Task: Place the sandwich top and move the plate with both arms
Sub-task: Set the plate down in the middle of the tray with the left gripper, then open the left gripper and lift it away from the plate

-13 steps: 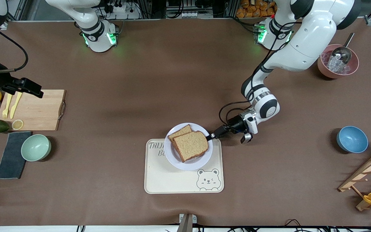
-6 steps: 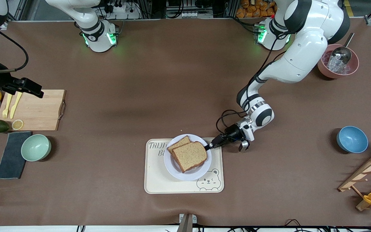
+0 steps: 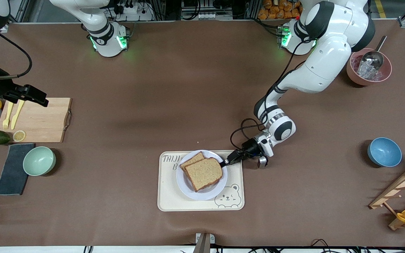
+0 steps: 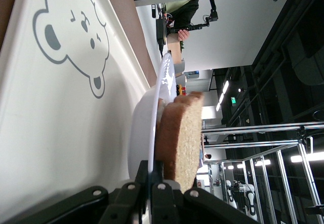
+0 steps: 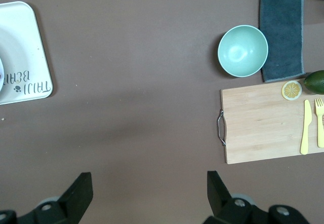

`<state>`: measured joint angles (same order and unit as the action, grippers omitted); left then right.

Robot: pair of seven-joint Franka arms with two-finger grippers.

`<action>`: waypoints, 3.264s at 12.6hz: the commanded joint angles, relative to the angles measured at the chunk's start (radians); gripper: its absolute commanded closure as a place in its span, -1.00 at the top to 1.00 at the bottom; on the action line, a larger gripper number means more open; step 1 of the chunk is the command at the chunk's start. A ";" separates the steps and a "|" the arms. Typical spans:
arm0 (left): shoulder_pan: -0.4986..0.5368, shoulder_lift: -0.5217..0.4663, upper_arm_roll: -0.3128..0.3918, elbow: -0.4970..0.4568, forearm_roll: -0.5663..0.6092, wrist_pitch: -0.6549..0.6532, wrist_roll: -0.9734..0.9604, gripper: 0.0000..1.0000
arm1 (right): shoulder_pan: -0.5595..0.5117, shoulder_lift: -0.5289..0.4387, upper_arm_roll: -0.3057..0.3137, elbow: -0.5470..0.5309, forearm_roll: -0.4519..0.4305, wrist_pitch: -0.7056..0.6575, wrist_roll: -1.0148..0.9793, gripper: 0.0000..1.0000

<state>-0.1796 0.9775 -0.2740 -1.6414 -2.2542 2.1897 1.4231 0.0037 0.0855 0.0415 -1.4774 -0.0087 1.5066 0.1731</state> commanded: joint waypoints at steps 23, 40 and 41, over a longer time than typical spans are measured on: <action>0.074 -0.135 -0.062 -0.092 -0.099 0.021 0.036 1.00 | -0.007 -0.021 -0.011 -0.020 -0.008 0.001 0.003 1.00; 0.068 -0.374 -0.059 -0.028 -0.076 0.859 0.017 1.00 | -0.025 -0.013 -0.011 -0.018 -0.007 -0.011 -0.001 1.00; 0.068 -0.385 -0.059 -0.028 -0.067 0.913 0.017 1.00 | -0.025 -0.013 -0.011 -0.020 -0.007 -0.012 -0.001 1.00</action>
<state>-0.1095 0.6377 -0.3291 -1.6540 -2.3158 3.0097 1.4243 -0.0120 0.0856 0.0258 -1.4836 -0.0087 1.4972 0.1719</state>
